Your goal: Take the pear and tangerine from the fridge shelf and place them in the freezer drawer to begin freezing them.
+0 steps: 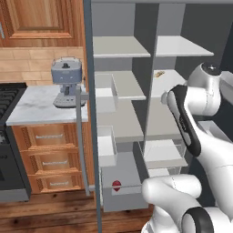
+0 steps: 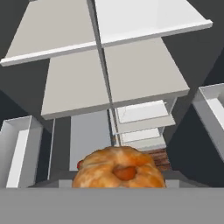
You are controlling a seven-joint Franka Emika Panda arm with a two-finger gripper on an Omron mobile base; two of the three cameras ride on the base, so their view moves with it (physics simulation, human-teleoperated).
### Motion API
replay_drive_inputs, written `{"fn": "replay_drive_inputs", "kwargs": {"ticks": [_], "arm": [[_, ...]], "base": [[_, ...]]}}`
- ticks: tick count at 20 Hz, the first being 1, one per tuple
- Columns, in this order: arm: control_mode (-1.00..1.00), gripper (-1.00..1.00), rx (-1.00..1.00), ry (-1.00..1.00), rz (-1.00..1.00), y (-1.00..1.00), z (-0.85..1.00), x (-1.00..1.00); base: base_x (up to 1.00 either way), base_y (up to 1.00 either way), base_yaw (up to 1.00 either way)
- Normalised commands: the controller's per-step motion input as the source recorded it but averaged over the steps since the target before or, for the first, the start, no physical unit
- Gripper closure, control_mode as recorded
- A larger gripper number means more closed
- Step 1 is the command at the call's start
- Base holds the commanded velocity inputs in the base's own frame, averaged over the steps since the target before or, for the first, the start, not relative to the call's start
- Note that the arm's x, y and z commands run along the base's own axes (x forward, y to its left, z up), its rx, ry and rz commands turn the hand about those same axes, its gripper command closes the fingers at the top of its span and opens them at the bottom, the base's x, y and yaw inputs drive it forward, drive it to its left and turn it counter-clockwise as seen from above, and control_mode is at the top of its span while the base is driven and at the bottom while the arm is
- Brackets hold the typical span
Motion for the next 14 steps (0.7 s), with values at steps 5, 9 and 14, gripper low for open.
{"fn": "replay_drive_inputs", "kwargs": {"ticks": [5, 9, 14], "arm": [[-1.00, 1.00, -0.04, 0.15, 0.26, 0.01, -0.99, 0.26], [-1.00, 1.00, -0.02, 0.17, 0.27, 0.01, -0.99, 0.27], [-1.00, 1.00, -0.03, 0.17, 0.24, 0.09, -0.83, 0.31]], "base": [[0.00, 0.00, 0.00], [0.00, 0.00, 0.00], [0.00, 0.00, 0.00]]}}
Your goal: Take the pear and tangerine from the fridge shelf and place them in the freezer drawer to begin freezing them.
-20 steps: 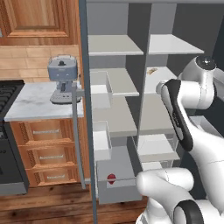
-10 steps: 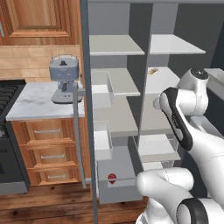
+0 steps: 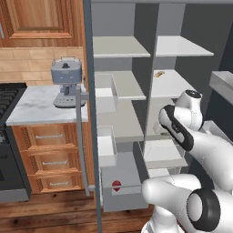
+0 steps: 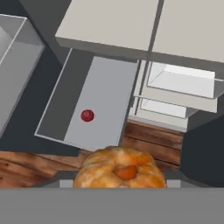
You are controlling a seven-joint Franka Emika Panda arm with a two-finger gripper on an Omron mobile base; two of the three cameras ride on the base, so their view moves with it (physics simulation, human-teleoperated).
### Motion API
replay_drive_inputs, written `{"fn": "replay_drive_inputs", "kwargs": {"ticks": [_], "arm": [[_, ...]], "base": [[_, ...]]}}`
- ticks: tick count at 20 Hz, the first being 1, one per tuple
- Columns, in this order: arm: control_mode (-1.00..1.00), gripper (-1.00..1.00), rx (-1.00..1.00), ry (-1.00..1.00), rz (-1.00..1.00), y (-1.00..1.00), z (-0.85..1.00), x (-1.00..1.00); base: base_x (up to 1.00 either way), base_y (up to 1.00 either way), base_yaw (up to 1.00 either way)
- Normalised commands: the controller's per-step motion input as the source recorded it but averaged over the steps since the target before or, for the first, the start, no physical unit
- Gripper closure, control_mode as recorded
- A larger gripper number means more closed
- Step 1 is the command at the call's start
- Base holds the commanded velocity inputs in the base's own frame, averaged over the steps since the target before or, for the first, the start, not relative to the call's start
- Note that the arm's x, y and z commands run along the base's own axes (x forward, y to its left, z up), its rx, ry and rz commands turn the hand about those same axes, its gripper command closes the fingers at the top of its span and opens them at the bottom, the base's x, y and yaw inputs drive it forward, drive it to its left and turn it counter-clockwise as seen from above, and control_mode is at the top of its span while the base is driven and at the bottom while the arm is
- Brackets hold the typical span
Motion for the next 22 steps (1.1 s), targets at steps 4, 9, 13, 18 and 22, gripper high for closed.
{"fn": "replay_drive_inputs", "kwargs": {"ticks": [4, 9, 13, 18, 22], "arm": [[-1.00, 1.00, -0.09, 0.21, 0.20, 0.34, -0.90, 0.29], [-1.00, 1.00, -0.02, 0.19, 0.16, 0.14, -0.72, 0.28], [-1.00, 1.00, 0.00, 0.10, 0.21, 0.00, -0.72, 0.35], [-1.00, 1.00, 0.00, 0.03, 0.22, 0.03, -0.73, 0.38], [-1.00, 1.00, 0.00, 0.00, 0.22, 0.01, -0.52, 0.42]], "base": [[0.00, 0.00, 0.00], [0.00, 0.00, 0.00], [0.00, 0.00, 0.00], [0.00, 0.00, 0.00], [0.00, 0.00, 0.00]]}}
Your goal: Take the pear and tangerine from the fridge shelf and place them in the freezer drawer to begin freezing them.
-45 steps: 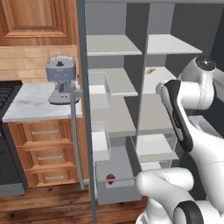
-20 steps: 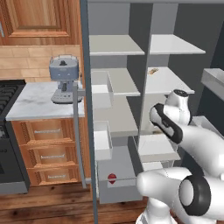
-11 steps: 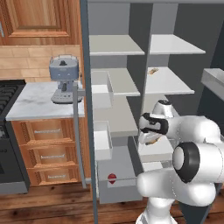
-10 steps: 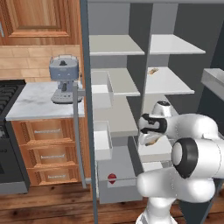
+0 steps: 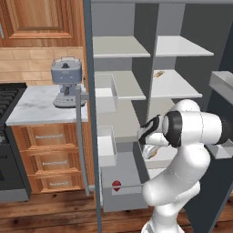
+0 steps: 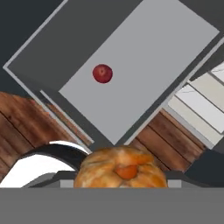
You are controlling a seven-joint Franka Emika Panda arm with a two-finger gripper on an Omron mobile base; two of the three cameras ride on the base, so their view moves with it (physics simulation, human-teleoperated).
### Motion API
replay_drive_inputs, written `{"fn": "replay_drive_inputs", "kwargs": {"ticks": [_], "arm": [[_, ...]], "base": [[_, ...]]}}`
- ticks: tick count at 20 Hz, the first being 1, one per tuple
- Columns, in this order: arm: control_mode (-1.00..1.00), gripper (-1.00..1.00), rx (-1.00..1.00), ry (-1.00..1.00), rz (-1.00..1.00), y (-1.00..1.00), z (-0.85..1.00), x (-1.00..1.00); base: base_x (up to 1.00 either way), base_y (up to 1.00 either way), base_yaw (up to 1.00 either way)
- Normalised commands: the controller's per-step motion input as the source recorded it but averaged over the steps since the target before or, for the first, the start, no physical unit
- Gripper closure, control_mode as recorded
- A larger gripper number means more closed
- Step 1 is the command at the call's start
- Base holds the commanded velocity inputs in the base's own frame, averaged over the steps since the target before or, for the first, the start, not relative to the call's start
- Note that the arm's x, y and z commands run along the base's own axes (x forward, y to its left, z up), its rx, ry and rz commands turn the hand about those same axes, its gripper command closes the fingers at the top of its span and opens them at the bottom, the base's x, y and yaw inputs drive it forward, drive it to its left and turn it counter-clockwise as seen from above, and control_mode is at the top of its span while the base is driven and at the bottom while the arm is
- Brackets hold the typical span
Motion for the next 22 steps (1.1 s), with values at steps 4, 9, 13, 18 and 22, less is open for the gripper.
{"fn": "replay_drive_inputs", "kwargs": {"ticks": [4, 9, 13, 18, 22], "arm": [[-1.00, 1.00, 0.00, 0.00, 0.21, 0.00, -0.38, 0.70], [-1.00, 1.00, 0.00, 0.00, 0.19, 0.07, -0.50, 0.63], [-1.00, 1.00, 0.00, 0.00, 0.21, 0.00, -0.52, 0.62], [-1.00, 1.00, 0.00, 0.01, 0.20, 0.03, -0.49, 0.55], [-1.00, 1.00, 0.00, 0.02, 0.16, 0.15, -0.54, 0.41]], "base": [[0.00, 0.00, 0.00], [0.00, 0.00, 0.00], [0.00, 0.00, 0.00], [0.00, 0.00, 0.00], [0.00, 0.00, 0.00]]}}
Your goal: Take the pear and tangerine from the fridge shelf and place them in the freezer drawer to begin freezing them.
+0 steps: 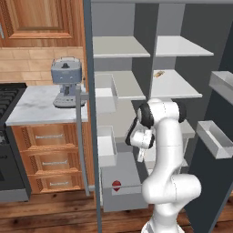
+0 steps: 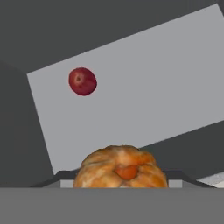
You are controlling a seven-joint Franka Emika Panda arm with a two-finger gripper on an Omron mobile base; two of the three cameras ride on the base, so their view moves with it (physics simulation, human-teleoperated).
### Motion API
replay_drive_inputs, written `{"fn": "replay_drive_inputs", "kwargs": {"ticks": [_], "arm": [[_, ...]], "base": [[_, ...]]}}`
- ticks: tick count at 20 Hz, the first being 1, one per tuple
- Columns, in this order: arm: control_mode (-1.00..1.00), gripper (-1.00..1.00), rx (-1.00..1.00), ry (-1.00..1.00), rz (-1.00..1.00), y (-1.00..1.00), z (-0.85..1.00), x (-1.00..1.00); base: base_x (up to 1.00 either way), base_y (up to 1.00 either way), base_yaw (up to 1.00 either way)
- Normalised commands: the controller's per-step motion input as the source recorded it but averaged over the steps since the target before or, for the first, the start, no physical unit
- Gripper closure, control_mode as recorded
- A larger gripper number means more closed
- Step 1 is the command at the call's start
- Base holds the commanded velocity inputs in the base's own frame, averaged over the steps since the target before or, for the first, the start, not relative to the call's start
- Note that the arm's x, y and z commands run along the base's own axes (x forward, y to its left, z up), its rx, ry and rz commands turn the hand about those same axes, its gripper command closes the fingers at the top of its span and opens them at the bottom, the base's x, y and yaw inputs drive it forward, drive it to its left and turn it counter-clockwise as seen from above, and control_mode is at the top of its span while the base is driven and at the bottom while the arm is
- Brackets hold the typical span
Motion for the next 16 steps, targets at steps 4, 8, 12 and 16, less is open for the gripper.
{"fn": "replay_drive_inputs", "kwargs": {"ticks": [4, 8, 12, 16], "arm": [[-1.00, 1.00, 0.00, 0.03, 0.13, 0.28, -0.55, 0.21], [-1.00, 1.00, 0.00, 0.02, 0.10, 0.23, -0.63, 0.04], [-1.00, 1.00, 0.00, 0.00, 0.05, 0.01, -0.69, -0.05], [-1.00, 1.00, 0.00, 0.00, 0.02, 0.05, -0.57, -0.09]], "base": [[0.00, 0.00, 0.00], [0.00, 0.00, 0.00], [0.00, 0.00, 0.00], [0.00, 0.00, 0.00]]}}
